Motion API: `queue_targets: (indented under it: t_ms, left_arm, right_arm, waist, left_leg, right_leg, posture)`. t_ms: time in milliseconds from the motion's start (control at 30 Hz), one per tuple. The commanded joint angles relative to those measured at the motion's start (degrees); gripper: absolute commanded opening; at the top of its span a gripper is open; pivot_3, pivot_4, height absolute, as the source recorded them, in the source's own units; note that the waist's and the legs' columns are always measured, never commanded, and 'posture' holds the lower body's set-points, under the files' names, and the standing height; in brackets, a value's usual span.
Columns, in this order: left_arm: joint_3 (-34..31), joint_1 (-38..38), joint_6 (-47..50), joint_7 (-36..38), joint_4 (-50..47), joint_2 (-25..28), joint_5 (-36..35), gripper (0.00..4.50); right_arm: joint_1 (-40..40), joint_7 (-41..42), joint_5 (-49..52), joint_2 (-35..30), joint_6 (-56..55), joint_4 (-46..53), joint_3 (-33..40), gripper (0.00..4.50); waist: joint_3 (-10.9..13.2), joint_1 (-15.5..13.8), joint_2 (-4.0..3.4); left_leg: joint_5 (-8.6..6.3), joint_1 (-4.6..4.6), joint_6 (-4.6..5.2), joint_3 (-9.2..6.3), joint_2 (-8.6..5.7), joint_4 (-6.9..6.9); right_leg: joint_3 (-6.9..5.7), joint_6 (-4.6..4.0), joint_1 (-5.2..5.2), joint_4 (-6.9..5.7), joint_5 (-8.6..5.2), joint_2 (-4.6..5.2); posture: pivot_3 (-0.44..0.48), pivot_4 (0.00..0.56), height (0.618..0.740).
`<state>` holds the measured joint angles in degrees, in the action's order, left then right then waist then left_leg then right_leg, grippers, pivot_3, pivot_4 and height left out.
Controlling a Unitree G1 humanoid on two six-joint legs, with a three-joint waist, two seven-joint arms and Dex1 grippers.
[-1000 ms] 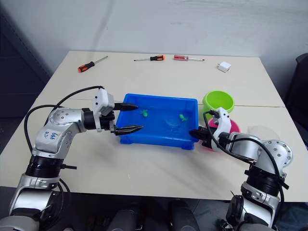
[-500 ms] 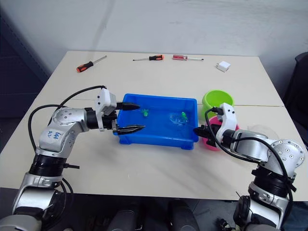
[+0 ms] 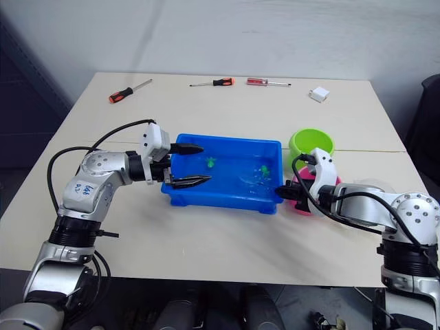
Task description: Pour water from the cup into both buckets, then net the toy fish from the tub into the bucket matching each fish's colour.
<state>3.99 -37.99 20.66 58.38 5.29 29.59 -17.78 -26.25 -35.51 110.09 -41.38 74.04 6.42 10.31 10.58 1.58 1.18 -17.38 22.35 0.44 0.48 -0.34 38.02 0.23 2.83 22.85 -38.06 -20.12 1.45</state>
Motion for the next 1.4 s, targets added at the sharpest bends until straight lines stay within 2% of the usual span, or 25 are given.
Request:
queue_targets:
  t_ms: [33, 233, 500, 700, 833, 933, 1167, 1333, 1400]
  left_arm:
    - [-0.46, -0.28, -0.84, 0.00, -1.51, 0.17, -0.33, 4.49]
    - [-0.40, -0.02, -1.00, -0.24, -1.55, 0.07, -0.25, 4.49]
    - [-0.44, -0.26, -1.44, -0.45, -1.13, -0.30, -0.12, 4.49]
    - [-0.48, -0.66, -1.93, -0.40, -0.38, -0.35, 0.04, 4.49]
    - [-0.55, -0.56, -1.69, -0.57, -0.64, -0.52, -0.18, 4.49]
    - [-0.59, -0.18, -1.29, -0.55, -1.00, -0.57, -0.46, 4.49]
    - [-0.25, -1.53, 1.73, -0.74, 0.30, -3.97, -2.49, 4.49]
    - [0.35, -4.35, 1.74, -0.34, 2.98, -6.62, -2.34, 4.49]
    - [0.59, -5.92, 1.72, -0.25, 4.58, -8.12, -2.41, 4.49]
  right_arm:
    - [1.49, 1.40, 2.91, -2.72, -3.60, 3.13, -1.61, 0.00]
    - [3.70, -0.95, 2.91, -5.00, -7.80, 2.61, -2.74, 0.00]
    - [0.94, -7.63, 2.91, -4.37, -12.19, 0.45, -3.42, 0.00]
    - [-1.24, -8.85, 2.91, -5.03, -12.84, -1.70, -5.35, 0.00]
    - [-4.12, 7.70, -13.36, -8.76, -7.63, 5.68, -8.56, 0.00]
    - [-2.92, 14.12, -20.77, -10.08, -8.46, 9.15, -8.83, 0.00]
    - [8.52, 34.15, -44.28, -15.25, -18.70, 24.69, -8.49, 0.00]
    - [14.25, 38.82, -53.71, -14.65, -23.62, 30.92, -7.10, 0.00]
    - [17.24, 38.58, -55.18, -13.14, -24.78, 33.38, -4.27, 0.00]
  waist:
    - [0.00, -0.04, 0.00]
    - [0.00, -0.12, 0.00]
    - [0.00, -0.04, 0.00]
    - [0.00, -0.16, 0.00]
    - [0.01, -0.18, -0.02]
    - [0.01, -0.21, -0.02]
    - [0.01, -1.13, -0.02]
    - [0.01, -1.52, -0.02]
    - [0.01, -1.65, -0.01]
  left_leg:
    - [-0.01, 0.03, 0.02, -0.01, 0.00, 0.00]
    - [-0.01, 0.09, 0.08, -0.01, 0.00, 0.01]
    - [0.00, 0.06, 0.08, 0.01, 0.00, 0.02]
    - [0.00, 0.10, 0.09, 0.02, 0.00, 0.02]
    - [-0.01, 0.13, 0.11, 0.00, 0.00, 0.02]
    - [-0.02, 0.13, 0.13, -0.05, 0.00, -0.03]
    - [-0.03, 0.19, 0.13, -0.07, -0.01, -0.04]
    - [-0.03, 0.15, 0.12, -0.04, -0.01, 0.00]
    - [-0.02, 0.14, 0.12, -0.04, -0.01, 0.01]
  right_leg:
    - [0.00, 0.03, 0.00, 0.06, 0.02, 0.00]
    - [0.00, 0.13, -0.01, 0.18, 0.07, 0.02]
    - [0.01, 0.13, -0.02, 0.15, 0.08, 0.01]
    - [0.01, 0.16, -0.02, 0.20, 0.09, 0.03]
    - [0.00, 0.17, -0.02, 0.26, 0.10, 0.03]
    - [-0.03, 0.17, -0.02, 0.31, 0.10, 0.02]
    - [-0.05, 0.19, -0.01, 0.30, 0.11, 0.03]
    - [-0.02, 0.20, -0.01, 0.33, 0.12, 0.02]
    - [-0.02, 0.21, -0.01, 0.32, 0.12, 0.02]
  posture:
    - [0.000, 0.150, 0.740]
    - [0.000, 0.150, 0.740]
    - [0.000, 0.150, 0.740]
    - [0.000, 0.150, 0.740]
    - [0.000, 0.150, 0.740]
    - [0.000, 0.150, 0.740]
    - [0.000, 0.150, 0.740]
    - [0.000, 0.150, 0.740]
    - [0.000, 0.150, 0.740]
